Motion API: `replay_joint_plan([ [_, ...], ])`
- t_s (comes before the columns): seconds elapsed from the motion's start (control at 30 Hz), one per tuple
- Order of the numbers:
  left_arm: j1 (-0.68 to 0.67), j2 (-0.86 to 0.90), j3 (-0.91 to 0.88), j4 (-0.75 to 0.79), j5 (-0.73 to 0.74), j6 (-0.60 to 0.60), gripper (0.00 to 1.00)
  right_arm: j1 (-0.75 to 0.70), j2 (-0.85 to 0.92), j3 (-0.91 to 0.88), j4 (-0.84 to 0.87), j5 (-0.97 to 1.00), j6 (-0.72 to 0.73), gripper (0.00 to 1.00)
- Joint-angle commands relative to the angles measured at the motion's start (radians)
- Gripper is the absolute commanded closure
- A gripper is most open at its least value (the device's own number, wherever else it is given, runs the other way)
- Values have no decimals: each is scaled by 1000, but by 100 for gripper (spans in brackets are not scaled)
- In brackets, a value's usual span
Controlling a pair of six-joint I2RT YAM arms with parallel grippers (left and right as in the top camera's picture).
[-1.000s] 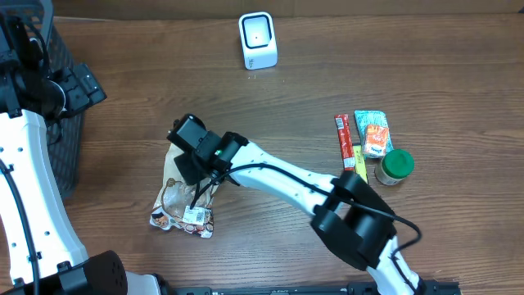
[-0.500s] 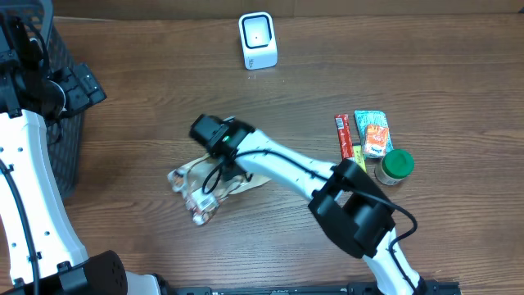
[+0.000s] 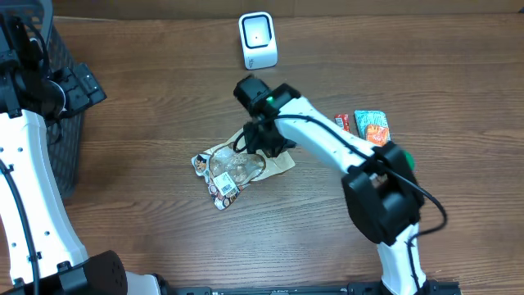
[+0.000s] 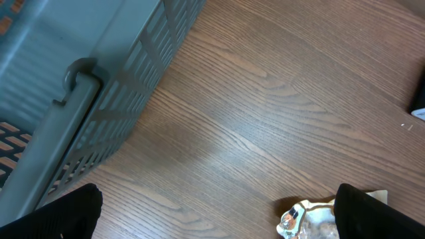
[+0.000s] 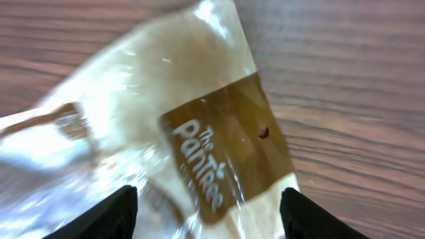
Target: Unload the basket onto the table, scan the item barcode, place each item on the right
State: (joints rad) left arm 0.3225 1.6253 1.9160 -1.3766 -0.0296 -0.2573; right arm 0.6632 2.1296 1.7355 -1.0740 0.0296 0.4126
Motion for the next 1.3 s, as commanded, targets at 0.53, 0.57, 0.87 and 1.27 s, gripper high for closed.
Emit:
replay_joint_plan([
  [0.53,-2,4,17,0,3,8,0,10,-36,-85,21,-22,-106,21],
  [0.57,-2,4,17,0,4,7,0,10,-36,-95,31,-31,-107,21],
  [0.87,-2,4,17,0,4,7,0,16,18,-128,55,-50,-108,22],
  [1.27,-2,4,17,0,4,7,0,16,48,-131,38,-55,-107,21],
])
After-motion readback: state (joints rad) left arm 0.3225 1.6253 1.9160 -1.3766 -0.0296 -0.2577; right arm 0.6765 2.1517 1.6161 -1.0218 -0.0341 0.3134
